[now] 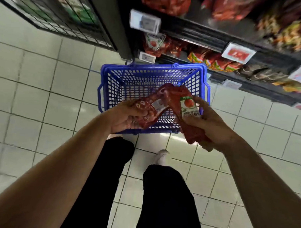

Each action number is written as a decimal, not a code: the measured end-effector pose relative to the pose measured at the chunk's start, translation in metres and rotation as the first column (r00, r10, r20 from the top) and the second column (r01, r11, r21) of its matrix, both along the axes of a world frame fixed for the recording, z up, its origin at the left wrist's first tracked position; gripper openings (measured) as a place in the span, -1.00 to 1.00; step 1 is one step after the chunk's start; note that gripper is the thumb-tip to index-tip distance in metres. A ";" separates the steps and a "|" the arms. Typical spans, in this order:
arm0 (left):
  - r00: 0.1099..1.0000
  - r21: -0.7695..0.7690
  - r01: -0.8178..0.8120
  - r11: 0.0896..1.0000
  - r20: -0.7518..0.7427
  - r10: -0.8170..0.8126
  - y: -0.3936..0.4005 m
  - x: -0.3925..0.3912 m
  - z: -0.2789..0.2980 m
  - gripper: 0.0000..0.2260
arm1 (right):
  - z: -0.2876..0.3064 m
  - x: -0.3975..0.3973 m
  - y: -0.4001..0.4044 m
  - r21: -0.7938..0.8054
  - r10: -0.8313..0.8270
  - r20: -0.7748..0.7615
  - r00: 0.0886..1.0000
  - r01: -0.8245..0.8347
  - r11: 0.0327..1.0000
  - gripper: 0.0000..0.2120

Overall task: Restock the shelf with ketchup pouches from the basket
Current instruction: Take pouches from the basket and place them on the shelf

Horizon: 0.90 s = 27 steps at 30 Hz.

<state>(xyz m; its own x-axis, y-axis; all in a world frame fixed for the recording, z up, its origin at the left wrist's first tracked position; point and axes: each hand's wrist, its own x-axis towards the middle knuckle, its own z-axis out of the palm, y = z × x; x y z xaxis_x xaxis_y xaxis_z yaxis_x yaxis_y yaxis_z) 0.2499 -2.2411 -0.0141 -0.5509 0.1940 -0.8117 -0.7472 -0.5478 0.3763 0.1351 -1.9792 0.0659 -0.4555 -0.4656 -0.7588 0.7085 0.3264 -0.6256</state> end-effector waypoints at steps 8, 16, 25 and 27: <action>0.953 0.103 0.153 0.983 -0.280 -0.119 0.023 0.005 0.271 -0.38 | 0.267 -0.017 0.017 -0.338 -0.127 -0.058 0.990 0.100 0.936 -0.38; 0.866 0.276 0.038 0.960 -0.488 0.106 0.061 -0.017 0.426 0.04 | 0.414 -0.010 0.041 -0.652 -0.183 0.039 0.982 0.163 0.741 -0.43; 0.878 0.203 -0.064 0.977 -0.453 0.152 0.063 -0.041 0.504 -0.32 | 0.451 0.006 0.033 -0.727 -0.214 -0.029 0.976 0.126 0.675 -0.59; 0.884 0.193 -0.075 0.978 -0.442 0.155 0.063 -0.049 0.511 -0.24 | 0.456 0.011 0.011 -0.631 -0.276 -0.130 0.952 0.135 0.764 -0.65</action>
<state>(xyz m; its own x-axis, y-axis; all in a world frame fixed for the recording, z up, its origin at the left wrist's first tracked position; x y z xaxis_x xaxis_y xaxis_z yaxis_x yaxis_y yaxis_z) 0.2012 -2.1784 0.4968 -0.8765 0.2162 -0.4301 -0.4454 -0.7031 0.5543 0.1459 -1.9678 0.5223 -0.7042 -0.6725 -0.2277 0.5479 -0.3108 -0.7766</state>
